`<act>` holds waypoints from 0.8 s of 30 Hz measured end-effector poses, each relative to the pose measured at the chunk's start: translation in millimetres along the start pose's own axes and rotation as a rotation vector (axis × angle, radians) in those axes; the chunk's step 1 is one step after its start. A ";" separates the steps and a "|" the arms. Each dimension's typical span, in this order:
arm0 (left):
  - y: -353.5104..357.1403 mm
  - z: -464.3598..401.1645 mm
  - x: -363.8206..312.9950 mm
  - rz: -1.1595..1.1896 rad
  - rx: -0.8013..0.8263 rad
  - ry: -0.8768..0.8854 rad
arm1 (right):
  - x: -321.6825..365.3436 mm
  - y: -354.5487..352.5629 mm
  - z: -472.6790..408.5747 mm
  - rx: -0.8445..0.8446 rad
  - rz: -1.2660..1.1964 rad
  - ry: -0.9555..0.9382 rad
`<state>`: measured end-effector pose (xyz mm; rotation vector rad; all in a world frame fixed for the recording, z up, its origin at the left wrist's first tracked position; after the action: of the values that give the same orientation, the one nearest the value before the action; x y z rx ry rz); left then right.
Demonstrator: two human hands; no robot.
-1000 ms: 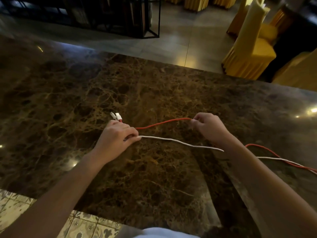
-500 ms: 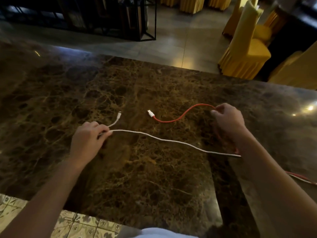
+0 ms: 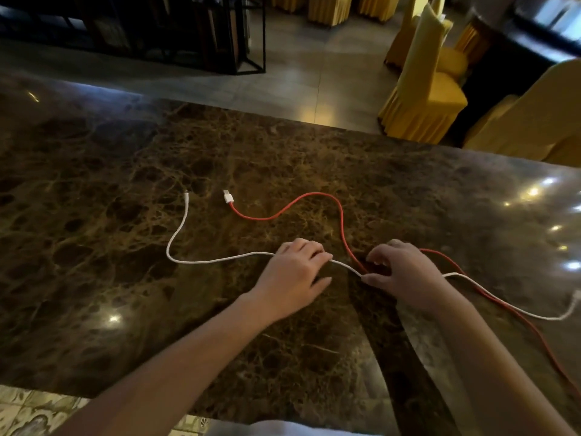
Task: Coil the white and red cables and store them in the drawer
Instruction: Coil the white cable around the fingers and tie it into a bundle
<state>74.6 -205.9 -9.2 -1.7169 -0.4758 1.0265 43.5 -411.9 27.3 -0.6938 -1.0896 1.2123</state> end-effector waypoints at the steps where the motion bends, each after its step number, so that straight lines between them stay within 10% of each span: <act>1: 4.8 -6.7 -8.6 -0.011 -0.002 0.022 | -2.6 1.9 0.7 -0.024 0.047 -0.014; 9: 12.0 -0.1 -8.6 0.165 0.032 0.025 | -2.1 -27.8 -6.2 -0.497 -0.277 -0.084; 19: -15.7 26.7 34.7 0.108 0.168 -0.022 | 60.2 -71.3 -25.9 -0.870 -0.113 -0.107; 24: -19.5 7.2 8.4 0.135 0.200 0.020 | 62.8 -27.9 -58.6 -0.550 -0.562 -0.108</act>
<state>76.5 -188.1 4.3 -1.5944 -0.2376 1.1140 107.3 -351.6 48.5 -0.6692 -1.6024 0.4686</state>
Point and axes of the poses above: each hand's wrist, its own z-axis away from the middle knuckle, its own y-axis out of the palm, x = y × z, the point moved 5 cm from there along -z, towards the middle knuckle, and after that the axes turned 9 degrees about -y, right-handed, at the moved point
